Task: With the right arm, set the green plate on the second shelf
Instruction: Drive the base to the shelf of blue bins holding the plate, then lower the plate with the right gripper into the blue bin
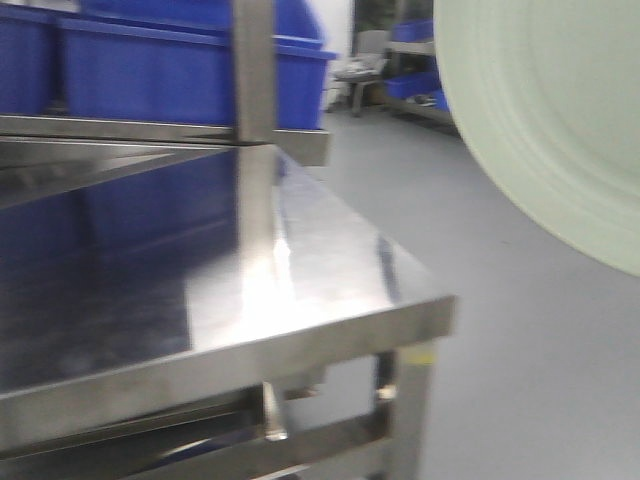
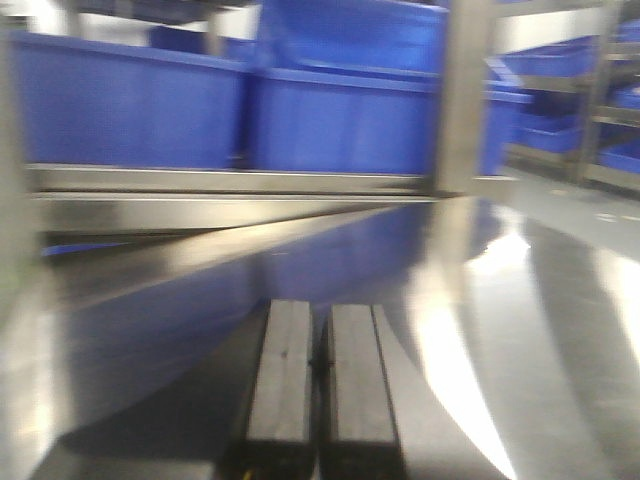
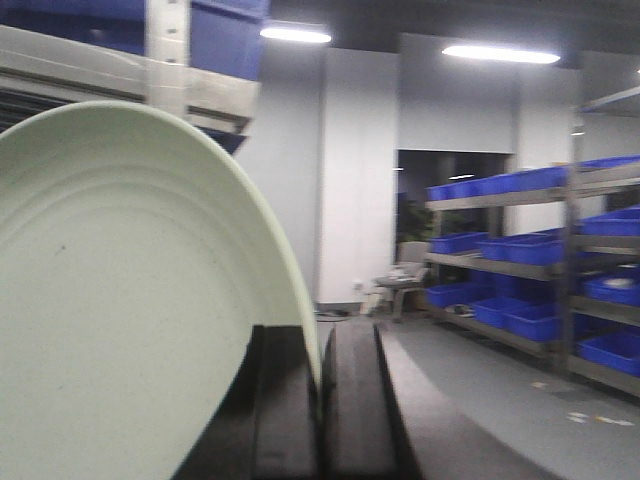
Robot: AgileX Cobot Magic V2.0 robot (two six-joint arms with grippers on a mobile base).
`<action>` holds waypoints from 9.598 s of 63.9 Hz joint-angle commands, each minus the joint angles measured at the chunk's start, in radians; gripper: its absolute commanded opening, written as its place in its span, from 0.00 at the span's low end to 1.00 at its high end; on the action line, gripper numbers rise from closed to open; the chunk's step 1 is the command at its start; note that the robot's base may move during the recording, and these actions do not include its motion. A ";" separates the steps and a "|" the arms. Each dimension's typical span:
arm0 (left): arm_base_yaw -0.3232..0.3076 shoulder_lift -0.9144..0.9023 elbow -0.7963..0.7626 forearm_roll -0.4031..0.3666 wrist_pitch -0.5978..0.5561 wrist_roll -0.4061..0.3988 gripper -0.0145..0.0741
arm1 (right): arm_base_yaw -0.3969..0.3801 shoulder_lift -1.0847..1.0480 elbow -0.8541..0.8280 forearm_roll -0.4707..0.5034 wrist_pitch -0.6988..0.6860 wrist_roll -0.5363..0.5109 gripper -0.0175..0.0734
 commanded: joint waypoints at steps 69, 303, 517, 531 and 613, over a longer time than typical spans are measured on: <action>-0.003 -0.016 0.040 0.000 -0.080 -0.002 0.31 | -0.007 -0.020 -0.026 0.009 -0.109 0.000 0.25; -0.001 -0.016 0.040 0.000 -0.080 -0.002 0.31 | -0.007 -0.020 -0.026 0.009 -0.109 0.000 0.25; -0.001 -0.016 0.040 0.000 -0.080 -0.002 0.31 | -0.007 -0.020 -0.037 0.055 -0.347 0.017 0.25; -0.001 -0.016 0.040 0.000 -0.080 -0.002 0.31 | -0.006 -0.006 -0.129 0.060 -0.146 0.151 0.25; -0.001 -0.016 0.040 0.000 -0.080 -0.002 0.31 | 0.117 1.412 -1.044 -0.192 -0.032 0.364 0.54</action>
